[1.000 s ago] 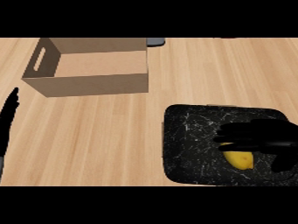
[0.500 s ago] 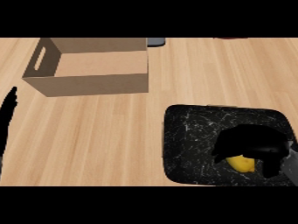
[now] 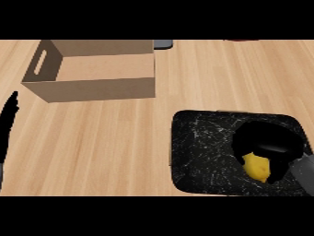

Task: Pick the lemon from the tray and place it in the cardboard box

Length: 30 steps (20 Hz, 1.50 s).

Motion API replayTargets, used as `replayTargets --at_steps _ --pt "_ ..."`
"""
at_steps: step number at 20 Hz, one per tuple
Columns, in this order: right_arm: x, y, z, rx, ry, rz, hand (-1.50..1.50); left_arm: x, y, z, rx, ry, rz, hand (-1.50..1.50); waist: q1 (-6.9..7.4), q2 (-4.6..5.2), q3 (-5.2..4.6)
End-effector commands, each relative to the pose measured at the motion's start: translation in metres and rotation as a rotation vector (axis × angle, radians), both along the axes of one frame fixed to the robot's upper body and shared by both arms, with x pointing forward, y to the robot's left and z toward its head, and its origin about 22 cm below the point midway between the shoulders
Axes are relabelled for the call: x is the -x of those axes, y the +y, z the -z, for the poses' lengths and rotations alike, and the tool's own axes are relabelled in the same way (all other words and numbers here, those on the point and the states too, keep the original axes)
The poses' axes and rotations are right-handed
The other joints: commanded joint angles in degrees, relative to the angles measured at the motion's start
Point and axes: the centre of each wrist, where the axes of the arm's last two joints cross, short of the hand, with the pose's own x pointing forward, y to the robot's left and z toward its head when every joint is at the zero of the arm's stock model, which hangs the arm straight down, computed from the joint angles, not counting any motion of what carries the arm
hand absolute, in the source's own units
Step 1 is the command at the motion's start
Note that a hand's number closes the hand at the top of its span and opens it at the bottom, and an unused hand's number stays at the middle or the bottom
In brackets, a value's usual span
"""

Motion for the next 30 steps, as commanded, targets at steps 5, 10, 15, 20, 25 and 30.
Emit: replayTargets --at_steps 5,10,15,20,25,30 --pt "0.014 -0.015 0.041 -0.001 0.072 0.827 1.5 0.011 0.015 0.005 -0.008 0.033 -0.079 0.0 -6.65 -1.48 0.05" --pt "0.008 -0.01 0.033 -0.028 0.011 1.203 1.5 0.021 0.025 0.011 -0.021 0.061 -0.124 0.0 -7.83 -2.7 -0.46" --pt "-0.008 0.049 -0.003 -0.202 -0.174 1.365 1.5 0.021 0.022 0.013 -0.032 0.06 -0.108 0.0 -5.72 -2.88 -0.49" --pt "-0.015 0.13 -0.049 -0.291 -0.328 1.416 1.5 0.012 0.011 0.006 -0.016 0.049 -0.046 0.0 -2.39 -2.28 -0.4" --pt "-0.008 0.218 -0.098 -0.329 -0.357 1.507 1.5 -0.001 -0.007 0.002 -0.009 0.017 0.016 0.0 1.05 -0.92 0.05" --pt "-0.012 0.271 -0.146 -0.397 -0.378 1.622 1.5 -0.017 -0.027 -0.004 0.003 0.009 0.083 0.0 4.84 0.47 0.33"
